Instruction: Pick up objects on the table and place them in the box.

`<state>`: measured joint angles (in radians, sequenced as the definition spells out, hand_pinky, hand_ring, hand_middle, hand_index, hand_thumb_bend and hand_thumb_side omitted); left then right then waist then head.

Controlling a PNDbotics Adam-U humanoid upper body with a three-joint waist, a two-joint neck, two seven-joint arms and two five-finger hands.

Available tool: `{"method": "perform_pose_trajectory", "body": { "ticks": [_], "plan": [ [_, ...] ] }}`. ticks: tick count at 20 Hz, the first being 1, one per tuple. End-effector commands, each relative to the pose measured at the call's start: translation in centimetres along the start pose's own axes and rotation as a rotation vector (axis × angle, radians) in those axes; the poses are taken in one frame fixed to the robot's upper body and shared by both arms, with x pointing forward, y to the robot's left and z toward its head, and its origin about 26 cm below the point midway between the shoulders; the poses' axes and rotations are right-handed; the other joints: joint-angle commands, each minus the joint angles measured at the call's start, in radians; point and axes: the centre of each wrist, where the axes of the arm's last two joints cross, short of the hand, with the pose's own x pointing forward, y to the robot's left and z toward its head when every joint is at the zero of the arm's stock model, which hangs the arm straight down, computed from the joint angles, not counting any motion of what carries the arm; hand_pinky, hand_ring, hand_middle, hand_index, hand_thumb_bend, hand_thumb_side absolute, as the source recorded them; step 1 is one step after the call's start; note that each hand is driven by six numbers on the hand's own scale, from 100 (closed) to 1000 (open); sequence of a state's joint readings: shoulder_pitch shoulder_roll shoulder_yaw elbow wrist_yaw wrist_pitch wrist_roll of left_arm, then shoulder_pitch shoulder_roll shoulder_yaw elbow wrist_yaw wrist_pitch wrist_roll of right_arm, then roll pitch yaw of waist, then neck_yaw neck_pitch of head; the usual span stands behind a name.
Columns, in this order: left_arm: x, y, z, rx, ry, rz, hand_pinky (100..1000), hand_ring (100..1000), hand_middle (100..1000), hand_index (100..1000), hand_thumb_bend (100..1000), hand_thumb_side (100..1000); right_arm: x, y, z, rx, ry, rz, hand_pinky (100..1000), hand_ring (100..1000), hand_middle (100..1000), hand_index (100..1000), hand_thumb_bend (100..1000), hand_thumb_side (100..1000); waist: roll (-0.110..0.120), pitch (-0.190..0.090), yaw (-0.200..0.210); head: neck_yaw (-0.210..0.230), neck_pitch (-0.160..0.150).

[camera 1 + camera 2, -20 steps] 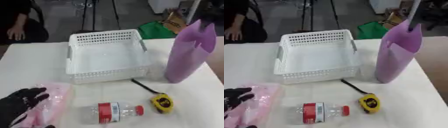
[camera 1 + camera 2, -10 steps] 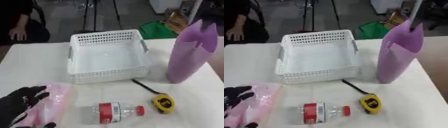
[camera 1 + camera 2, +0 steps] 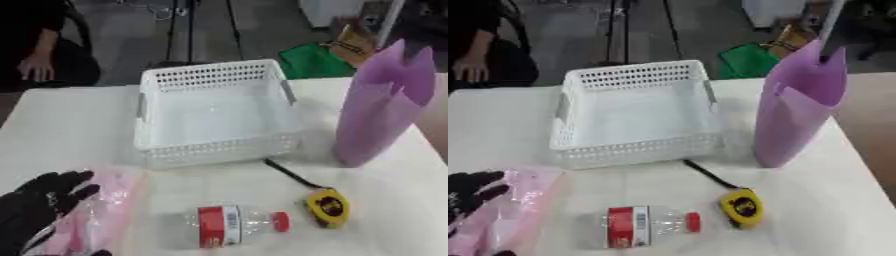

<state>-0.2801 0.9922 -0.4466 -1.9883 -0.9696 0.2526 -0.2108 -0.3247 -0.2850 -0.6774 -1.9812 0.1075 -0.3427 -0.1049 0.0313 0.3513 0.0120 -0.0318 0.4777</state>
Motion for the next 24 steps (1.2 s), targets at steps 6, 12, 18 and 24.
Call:
{"method": "perform_pose_trajectory", "body": {
  "ticks": [6, 12, 18, 24],
  "plan": [
    [0.0, 0.3, 0.1, 0.001, -0.003, -0.033, 1000, 1000, 1000, 1000, 564, 901, 0.5, -0.3, -0.6, -0.001, -0.031, -0.005, 637, 602, 558, 685, 100, 775, -0.002, -0.014, -0.002, 0.003, -0.015],
    [0.1, 0.4, 0.0, 0.018, 0.016, -0.046, 1000, 1000, 1000, 1000, 548, 902, 0.5, -0.3, -0.5, 0.003, -0.03, -0.01, 637, 603, 558, 685, 100, 774, -0.003, -0.012, -0.004, 0.003, -0.023],
    [0.5, 0.3, -0.1, 0.061, 0.088, -0.078, 1000, 1000, 1000, 1000, 545, 887, 0.5, -0.3, -0.5, 0.005, -0.03, -0.015, 637, 603, 559, 685, 100, 775, -0.006, -0.007, -0.007, 0.005, -0.035],
    [0.9, 0.3, -0.3, 0.105, 0.141, -0.121, 1000, 1000, 1000, 1000, 520, 872, 0.5, -0.2, -0.5, 0.005, -0.032, -0.021, 638, 604, 559, 686, 100, 774, -0.012, -0.004, -0.008, 0.013, -0.04]
  ]
}}
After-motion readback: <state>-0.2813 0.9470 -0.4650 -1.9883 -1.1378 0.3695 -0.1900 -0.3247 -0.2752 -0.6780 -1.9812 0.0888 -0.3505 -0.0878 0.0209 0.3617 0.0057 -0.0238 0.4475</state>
